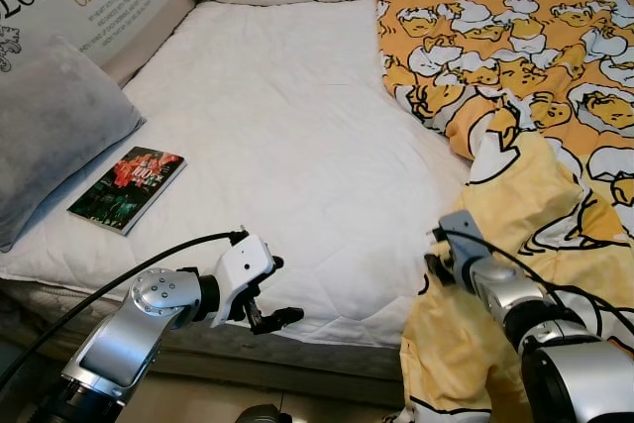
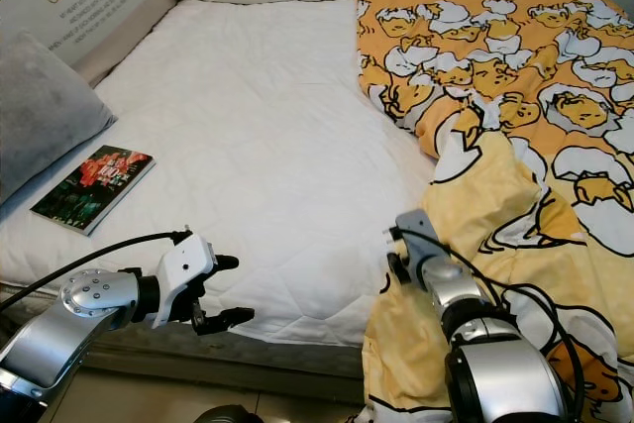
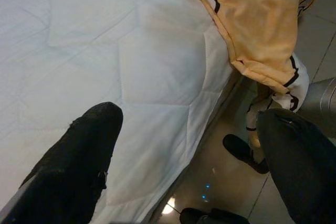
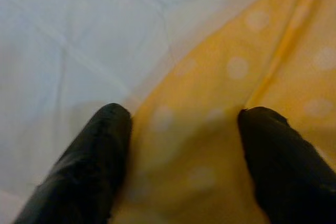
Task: Clean up the room
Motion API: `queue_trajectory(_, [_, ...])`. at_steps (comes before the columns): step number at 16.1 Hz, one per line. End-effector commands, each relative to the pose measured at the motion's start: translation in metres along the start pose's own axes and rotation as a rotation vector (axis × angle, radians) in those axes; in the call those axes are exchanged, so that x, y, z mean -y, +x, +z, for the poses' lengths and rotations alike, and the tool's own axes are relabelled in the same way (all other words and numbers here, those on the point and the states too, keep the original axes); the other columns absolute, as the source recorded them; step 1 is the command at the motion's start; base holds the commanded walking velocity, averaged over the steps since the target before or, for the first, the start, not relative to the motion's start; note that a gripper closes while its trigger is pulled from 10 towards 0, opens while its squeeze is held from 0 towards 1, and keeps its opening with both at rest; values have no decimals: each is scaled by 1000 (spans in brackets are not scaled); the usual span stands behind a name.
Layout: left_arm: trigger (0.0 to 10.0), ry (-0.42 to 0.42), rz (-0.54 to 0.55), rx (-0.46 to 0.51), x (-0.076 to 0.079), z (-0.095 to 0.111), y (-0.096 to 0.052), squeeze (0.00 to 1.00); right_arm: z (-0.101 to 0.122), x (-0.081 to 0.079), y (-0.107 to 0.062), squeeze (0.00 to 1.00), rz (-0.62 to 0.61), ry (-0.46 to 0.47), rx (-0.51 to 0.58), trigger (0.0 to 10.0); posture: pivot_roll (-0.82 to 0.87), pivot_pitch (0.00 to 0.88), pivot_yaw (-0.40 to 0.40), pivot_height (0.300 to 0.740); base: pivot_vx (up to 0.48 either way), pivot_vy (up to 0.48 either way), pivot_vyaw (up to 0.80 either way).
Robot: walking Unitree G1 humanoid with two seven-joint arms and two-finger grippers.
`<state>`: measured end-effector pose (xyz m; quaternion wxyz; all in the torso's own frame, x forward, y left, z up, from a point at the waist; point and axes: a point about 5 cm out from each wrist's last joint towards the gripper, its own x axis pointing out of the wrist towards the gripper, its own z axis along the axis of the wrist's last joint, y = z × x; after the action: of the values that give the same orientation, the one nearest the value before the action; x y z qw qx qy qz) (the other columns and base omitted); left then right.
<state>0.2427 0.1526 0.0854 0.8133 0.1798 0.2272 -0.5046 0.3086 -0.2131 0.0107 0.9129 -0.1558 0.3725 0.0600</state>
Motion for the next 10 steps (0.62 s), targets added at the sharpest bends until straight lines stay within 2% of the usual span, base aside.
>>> queue_trajectory(1, [10000, 18, -5, -18, -2, -1, -1, 0, -10, 2, -1, 0, -14, 14, -52, 0, 126, 0, 67, 740, 0, 0, 0])
queue_trajectory(5, [10000, 16, -7, -18, 0, -2, -1, 0, -16, 3, -1, 0, -19, 33, -88, 0, 125, 0, 67, 740, 0, 0, 0])
queue_trajectory(10, [10000, 17, -6, -16, 1, -1, -1, 0, -16, 1, -1, 0, 14, 32, -80, 0, 124, 0, 66, 740, 0, 0, 0])
